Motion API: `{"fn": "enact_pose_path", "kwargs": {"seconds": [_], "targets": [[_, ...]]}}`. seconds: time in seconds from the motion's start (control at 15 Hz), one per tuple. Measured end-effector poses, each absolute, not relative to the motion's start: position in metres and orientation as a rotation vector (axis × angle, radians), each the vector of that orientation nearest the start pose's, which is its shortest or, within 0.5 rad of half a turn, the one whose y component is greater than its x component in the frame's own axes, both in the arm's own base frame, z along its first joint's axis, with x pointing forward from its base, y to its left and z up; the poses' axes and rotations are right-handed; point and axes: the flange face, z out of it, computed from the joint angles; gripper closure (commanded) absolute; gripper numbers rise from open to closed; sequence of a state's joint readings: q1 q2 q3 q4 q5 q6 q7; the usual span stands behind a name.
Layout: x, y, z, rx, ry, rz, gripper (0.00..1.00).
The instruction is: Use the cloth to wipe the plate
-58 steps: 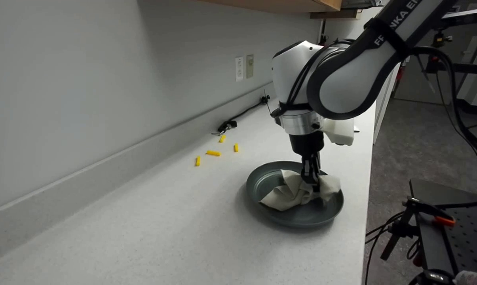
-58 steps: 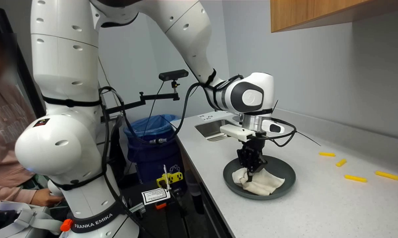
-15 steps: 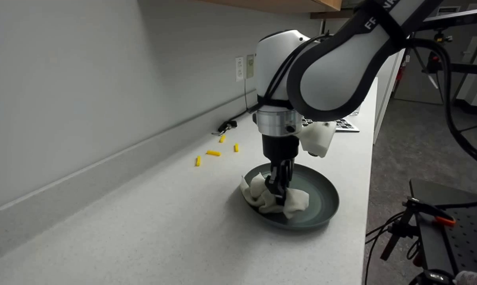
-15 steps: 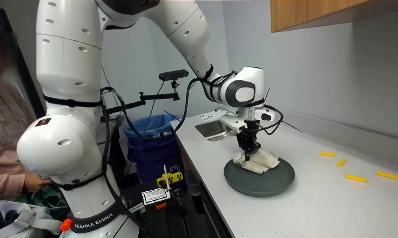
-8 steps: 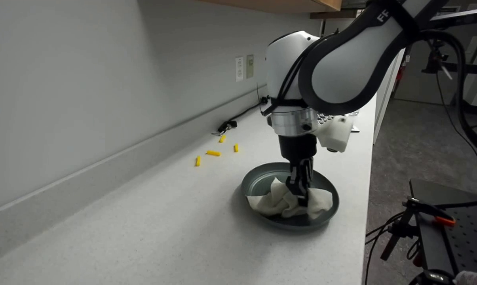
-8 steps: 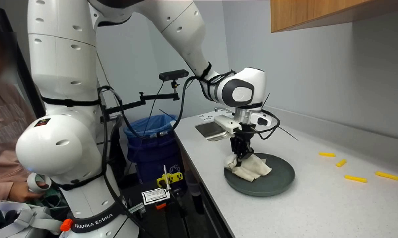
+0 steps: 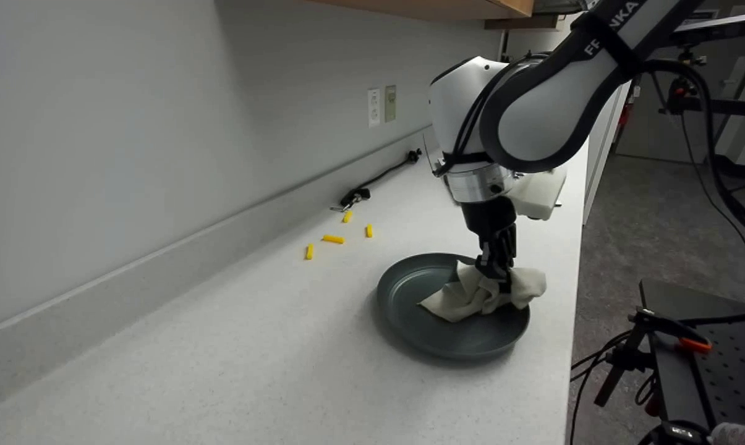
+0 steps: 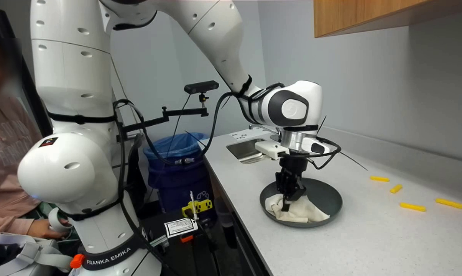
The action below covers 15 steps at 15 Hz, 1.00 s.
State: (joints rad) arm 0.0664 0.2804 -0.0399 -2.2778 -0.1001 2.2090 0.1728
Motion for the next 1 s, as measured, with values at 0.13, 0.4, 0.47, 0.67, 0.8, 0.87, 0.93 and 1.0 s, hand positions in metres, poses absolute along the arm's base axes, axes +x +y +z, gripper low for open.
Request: {"fn": "enact_pose_path", "kwargs": {"seconds": [0.13,0.4,0.47,0.67,0.8,0.87,0.93,1.0], "targets": [[0.500,0.000,0.211,-3.239,0.148,0.530,0.98],[0.523,0.013,0.218,-3.258,0.167,0.399,0.98],[0.530,0.020,0.220,-3.258,0.158,0.341,0.98],[0.543,0.048,0.223,-3.235,0.120,0.185,0.98],[0.546,0.070,0.225,-3.198,0.101,0.129,0.98],[0.547,0.083,0.228,-3.176,0.086,0.099,0.98],[0.549,0.098,0.233,-3.152,0.066,0.064,0.98],[0.551,0.112,0.240,-3.127,0.044,0.022,0.98]]}}
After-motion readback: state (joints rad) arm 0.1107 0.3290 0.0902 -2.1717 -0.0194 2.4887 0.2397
